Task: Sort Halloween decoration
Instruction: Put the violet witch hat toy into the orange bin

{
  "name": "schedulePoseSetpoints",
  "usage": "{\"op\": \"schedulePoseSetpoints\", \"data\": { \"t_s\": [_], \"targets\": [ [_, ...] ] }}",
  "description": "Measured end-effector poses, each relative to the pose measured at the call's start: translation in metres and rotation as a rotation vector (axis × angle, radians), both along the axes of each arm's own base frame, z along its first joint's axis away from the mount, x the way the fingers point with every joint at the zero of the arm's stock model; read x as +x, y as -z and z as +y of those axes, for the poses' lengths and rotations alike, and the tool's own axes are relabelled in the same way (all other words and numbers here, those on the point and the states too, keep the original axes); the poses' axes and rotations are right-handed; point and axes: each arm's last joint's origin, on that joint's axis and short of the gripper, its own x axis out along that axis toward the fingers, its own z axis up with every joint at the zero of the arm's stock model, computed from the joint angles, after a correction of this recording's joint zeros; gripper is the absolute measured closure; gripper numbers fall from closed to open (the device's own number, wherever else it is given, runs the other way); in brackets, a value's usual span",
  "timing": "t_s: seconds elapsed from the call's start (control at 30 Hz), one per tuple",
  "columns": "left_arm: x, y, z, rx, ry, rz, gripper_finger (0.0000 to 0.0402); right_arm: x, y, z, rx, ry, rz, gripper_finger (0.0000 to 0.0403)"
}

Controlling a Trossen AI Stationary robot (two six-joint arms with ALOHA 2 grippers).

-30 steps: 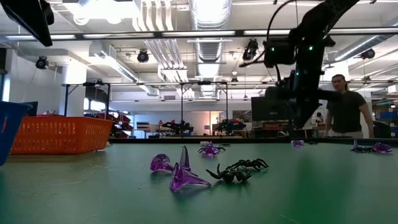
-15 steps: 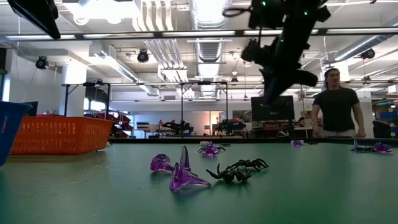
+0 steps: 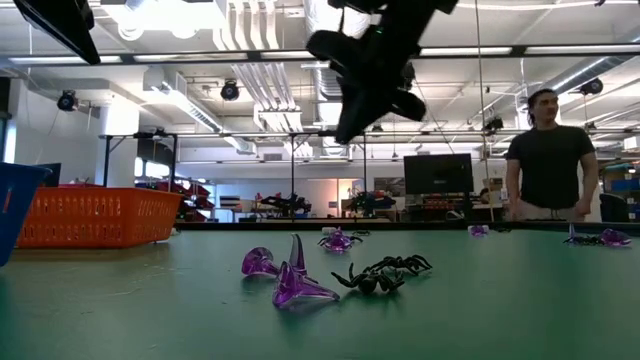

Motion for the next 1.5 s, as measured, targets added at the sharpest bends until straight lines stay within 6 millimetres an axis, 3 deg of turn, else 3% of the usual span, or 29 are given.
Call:
{"op": "schedulePoseSetpoints", "data": {
  "t_s": [0.97, 1.5],
  "targets": [
    [-0.019, -0.011, 0.014, -0.016, -0.005, -0.035, 0.0311, 0.127, 0.008, 0.034, 0.048, -0.262, -0.147, 0.0394],
    [-0.024, -0.014, 0.018, -0.03, -0.002, -0.053, 0.0311, 0.165, 0.033, 0.037, 0.07, -0.27, -0.213, 0.0394]
  ]
}}
